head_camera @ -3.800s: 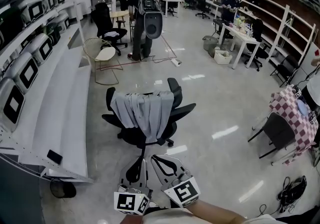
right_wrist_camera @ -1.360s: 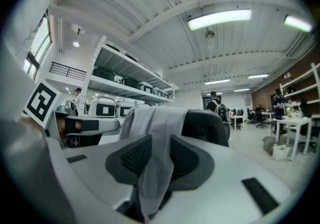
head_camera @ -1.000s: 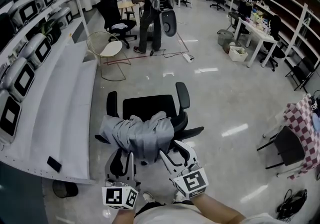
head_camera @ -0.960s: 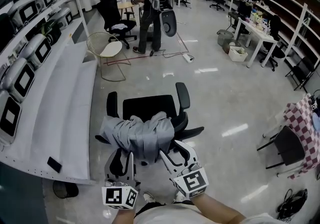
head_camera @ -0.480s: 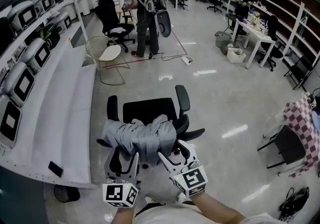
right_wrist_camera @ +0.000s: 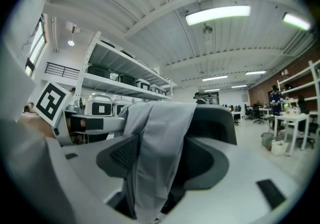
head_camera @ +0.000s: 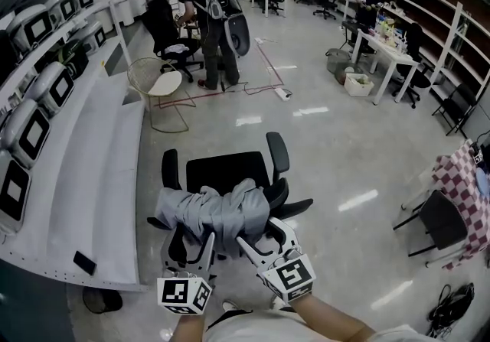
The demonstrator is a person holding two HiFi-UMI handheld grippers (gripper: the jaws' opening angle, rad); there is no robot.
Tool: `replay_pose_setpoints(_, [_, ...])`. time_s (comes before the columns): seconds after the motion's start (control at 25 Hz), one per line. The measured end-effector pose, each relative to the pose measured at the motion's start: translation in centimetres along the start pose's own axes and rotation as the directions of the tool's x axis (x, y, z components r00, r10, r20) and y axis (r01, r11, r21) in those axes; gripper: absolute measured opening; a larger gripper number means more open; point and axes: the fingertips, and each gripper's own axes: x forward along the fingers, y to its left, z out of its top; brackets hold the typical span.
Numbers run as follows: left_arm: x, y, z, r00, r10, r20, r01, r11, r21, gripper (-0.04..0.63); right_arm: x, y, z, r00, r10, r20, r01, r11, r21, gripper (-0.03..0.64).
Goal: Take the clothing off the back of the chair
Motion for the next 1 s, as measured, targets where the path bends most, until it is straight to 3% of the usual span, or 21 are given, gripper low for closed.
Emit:
replay_pose_setpoints(0.4, [0.7,-1.1,0.6,0.998,-0.057,0.021,0.058,0.998,-0.024,0.305,0.2,0.6,0.9,0.999,0.032,0.023,-0.032,0.999,-0.001,0.268])
replay_pose_setpoints(0.52, [0.8,-1.2,0.6,0.998,-0.064,0.02,0.065,0.998,-0.016,0.305,0.3,0.9,1.0,0.999,0.047,0.024,-0.047,0.999,0.0,0.209])
replay_pose_setpoints(0.8, [0.7,-1.5,0.7,0.996,-0.081,0.028,0.081,0.997,-0.015,0.268,0.3,1.5,1.2,0.997,0.078,0.028,-0.078,0.997,-0.008,0.142])
replay_pose_setpoints(1.0, [0.7,-1.7,0.8,0.995,-0.092,0.03,0.092,0.996,-0.016,0.229,0.3,1.7,1.5,0.996,0.08,0.025,-0.08,0.997,-0.014,0.124])
